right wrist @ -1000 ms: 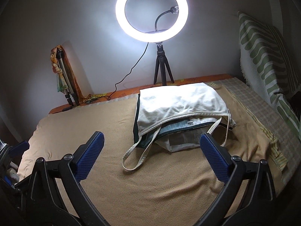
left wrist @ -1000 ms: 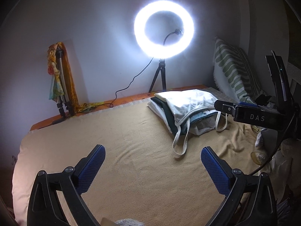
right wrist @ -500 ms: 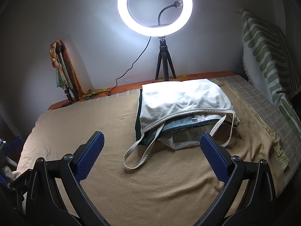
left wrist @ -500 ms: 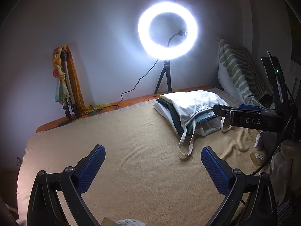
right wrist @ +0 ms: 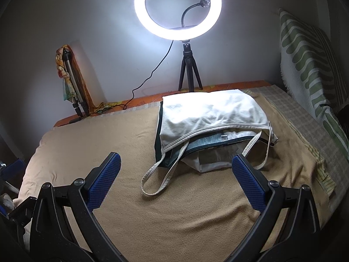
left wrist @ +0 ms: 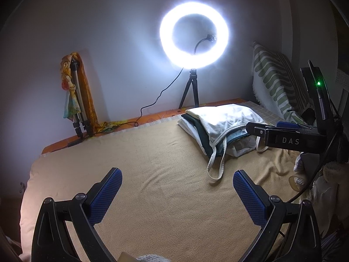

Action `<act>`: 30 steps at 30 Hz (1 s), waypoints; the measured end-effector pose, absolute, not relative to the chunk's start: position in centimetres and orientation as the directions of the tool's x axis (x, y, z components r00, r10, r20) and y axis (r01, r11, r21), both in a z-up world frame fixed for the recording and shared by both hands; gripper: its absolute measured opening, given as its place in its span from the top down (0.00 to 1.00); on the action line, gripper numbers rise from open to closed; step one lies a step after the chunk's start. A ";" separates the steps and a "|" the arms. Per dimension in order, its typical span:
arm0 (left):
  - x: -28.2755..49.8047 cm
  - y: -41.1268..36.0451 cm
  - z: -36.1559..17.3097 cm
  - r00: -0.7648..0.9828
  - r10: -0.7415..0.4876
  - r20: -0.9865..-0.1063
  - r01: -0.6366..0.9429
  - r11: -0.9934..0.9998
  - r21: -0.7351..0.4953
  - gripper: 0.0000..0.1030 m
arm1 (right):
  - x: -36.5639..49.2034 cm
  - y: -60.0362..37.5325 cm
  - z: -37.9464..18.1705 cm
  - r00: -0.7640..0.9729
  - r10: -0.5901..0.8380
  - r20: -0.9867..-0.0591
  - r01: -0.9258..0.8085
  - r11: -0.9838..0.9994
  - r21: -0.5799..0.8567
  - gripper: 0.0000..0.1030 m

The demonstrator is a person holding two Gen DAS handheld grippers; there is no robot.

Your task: Fold small clothes

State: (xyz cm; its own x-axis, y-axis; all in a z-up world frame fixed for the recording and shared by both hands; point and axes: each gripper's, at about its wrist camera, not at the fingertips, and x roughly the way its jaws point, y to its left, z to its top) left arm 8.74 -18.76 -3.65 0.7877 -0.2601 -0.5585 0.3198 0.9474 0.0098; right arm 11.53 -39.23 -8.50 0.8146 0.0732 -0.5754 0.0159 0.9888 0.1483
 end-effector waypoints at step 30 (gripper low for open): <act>8.7 -18.5 -3.5 0.790 -0.261 -0.556 0.320 0.947 0.010 0.00 | 11.4 -38.6 -8.7 0.811 0.070 -0.581 0.017 0.989 0.144 0.00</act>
State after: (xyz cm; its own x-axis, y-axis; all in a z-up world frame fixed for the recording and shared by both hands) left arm 8.72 -18.49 -3.50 0.7896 -0.2607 -0.5556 0.3197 0.9475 0.0097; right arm 11.42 -38.64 -8.72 0.8110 0.0702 -0.5808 0.0174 0.9894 0.1439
